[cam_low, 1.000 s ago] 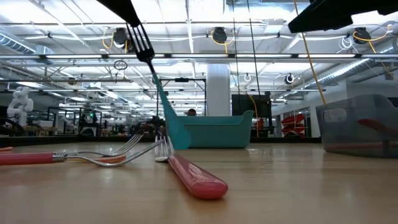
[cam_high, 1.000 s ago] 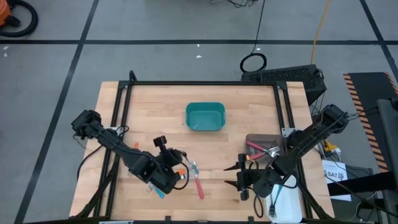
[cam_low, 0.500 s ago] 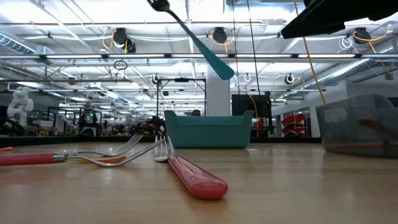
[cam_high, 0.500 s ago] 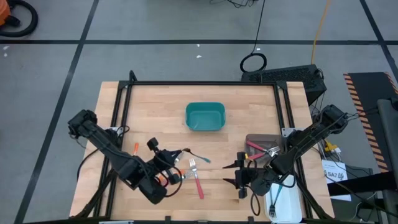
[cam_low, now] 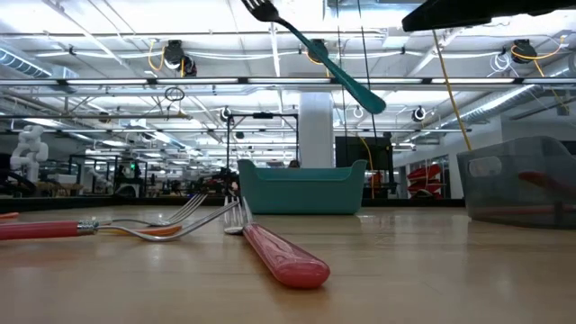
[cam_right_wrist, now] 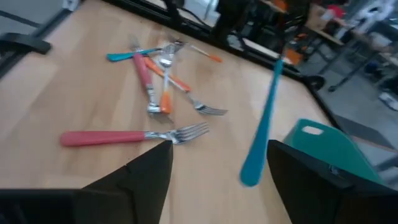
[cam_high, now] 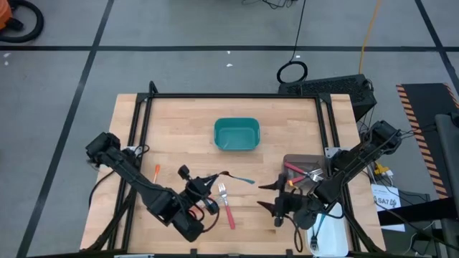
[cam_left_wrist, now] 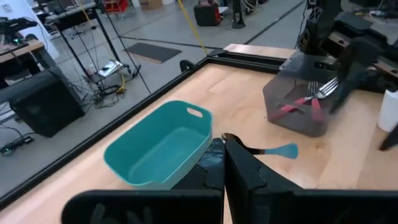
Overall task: Sort silverware by color (type)
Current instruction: Put the blue fork into the white bin
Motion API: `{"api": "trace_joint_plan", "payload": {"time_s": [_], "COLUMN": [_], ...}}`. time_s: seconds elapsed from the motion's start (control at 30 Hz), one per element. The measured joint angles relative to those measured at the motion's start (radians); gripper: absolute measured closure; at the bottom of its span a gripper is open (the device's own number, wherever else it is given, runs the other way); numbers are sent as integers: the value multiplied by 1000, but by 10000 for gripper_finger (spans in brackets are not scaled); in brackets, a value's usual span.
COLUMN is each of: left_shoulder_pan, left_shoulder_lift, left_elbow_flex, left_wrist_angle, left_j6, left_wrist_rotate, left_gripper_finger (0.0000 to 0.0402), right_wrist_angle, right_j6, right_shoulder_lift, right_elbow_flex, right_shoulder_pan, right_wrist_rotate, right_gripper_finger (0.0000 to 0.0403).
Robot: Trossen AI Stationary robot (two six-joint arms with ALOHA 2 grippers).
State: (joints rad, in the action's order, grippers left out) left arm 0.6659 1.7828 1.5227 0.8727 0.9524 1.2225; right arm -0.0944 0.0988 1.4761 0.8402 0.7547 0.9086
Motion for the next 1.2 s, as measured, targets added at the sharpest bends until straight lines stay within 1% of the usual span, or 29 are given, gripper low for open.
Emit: {"api": "trace_joint_plan", "payload": {"time_s": [0.13,0.2,0.37,0.5,0.6,0.73,0.8,0.9,0.97,1.17,1.2], "left_shoulder_pan": [-3,-11,-20,-19,-19,-20,-19,-19,-20,-25,-25], "left_shoulder_lift": [38,40,38,44,50,49,49,49,49,49,49], "left_elbow_flex": [0,0,0,0,0,0,0,0,0,0,0], "left_wrist_angle": [-87,-121,-226,-352,-422,-461,-462,-463,-463,-464,-460], "left_j6": [-27,-54,-133,-249,-329,-369,-372,-372,-372,-375,-376], "left_wrist_rotate": [49,56,64,56,36,35,34,34,22,-24,-38], "left_gripper_finger": [402,401,401,401,401,401,401,401,402,402,402], "right_wrist_angle": [-1,1,2,2,9,43,75,116,134,141,144], "right_j6": [9,8,46,53,51,112,148,175,190,185,177], "right_shoulder_lift": [9,19,27,27,27,27,27,27,27,27,27], "right_elbow_flex": [0,0,0,0,0,0,0,0,0,0,0], "right_shoulder_pan": [-3,-3,-18,-36,-57,-84,-91,-103,-109,-123,-124], "right_wrist_rotate": [74,113,147,188,180,113,112,109,105,6,0], "right_gripper_finger": [143,144,147,147,147,158,177,220,256,378,389]}}
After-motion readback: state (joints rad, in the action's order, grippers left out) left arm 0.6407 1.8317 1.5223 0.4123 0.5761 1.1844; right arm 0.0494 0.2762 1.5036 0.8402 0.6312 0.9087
